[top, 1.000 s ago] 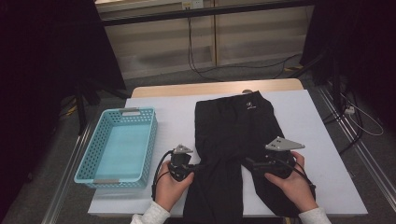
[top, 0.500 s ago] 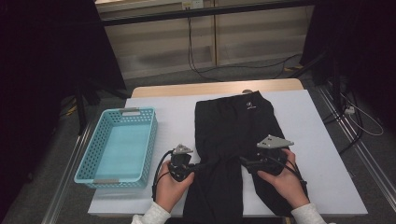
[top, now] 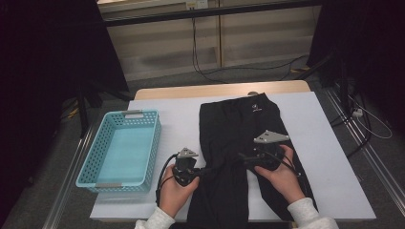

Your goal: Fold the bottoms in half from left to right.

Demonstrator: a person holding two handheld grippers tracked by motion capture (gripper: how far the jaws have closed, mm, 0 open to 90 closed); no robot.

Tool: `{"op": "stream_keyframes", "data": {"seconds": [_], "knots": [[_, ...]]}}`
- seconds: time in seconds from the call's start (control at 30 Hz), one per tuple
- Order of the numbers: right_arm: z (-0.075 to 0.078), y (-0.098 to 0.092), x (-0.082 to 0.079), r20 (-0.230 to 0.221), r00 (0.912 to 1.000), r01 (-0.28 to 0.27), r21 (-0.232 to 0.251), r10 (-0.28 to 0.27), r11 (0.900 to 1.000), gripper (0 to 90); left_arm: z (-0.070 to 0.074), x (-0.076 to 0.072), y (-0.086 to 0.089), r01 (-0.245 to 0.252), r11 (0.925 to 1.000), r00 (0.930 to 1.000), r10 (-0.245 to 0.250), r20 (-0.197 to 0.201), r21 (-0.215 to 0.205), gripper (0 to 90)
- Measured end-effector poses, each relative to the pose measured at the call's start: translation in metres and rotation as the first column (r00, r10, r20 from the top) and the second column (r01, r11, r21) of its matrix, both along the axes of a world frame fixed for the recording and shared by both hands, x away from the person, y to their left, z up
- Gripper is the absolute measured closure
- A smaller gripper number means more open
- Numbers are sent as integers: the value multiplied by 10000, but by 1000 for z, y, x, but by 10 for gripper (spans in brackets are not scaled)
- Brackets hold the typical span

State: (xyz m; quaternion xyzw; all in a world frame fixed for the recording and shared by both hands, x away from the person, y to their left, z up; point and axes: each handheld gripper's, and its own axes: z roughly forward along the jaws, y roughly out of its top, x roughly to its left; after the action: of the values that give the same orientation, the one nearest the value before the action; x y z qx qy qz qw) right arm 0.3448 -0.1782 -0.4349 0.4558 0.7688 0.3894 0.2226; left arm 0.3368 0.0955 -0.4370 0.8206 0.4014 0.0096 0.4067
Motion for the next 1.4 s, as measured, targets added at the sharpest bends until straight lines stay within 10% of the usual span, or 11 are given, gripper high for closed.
{"op": "stream_keyframes", "data": {"seconds": [1.4], "knots": [[-1,56,32,-343,9990,-257,599,278,9979,194,-4,-3,-4,199,9996,9998,-198,58,-202,891]]}}
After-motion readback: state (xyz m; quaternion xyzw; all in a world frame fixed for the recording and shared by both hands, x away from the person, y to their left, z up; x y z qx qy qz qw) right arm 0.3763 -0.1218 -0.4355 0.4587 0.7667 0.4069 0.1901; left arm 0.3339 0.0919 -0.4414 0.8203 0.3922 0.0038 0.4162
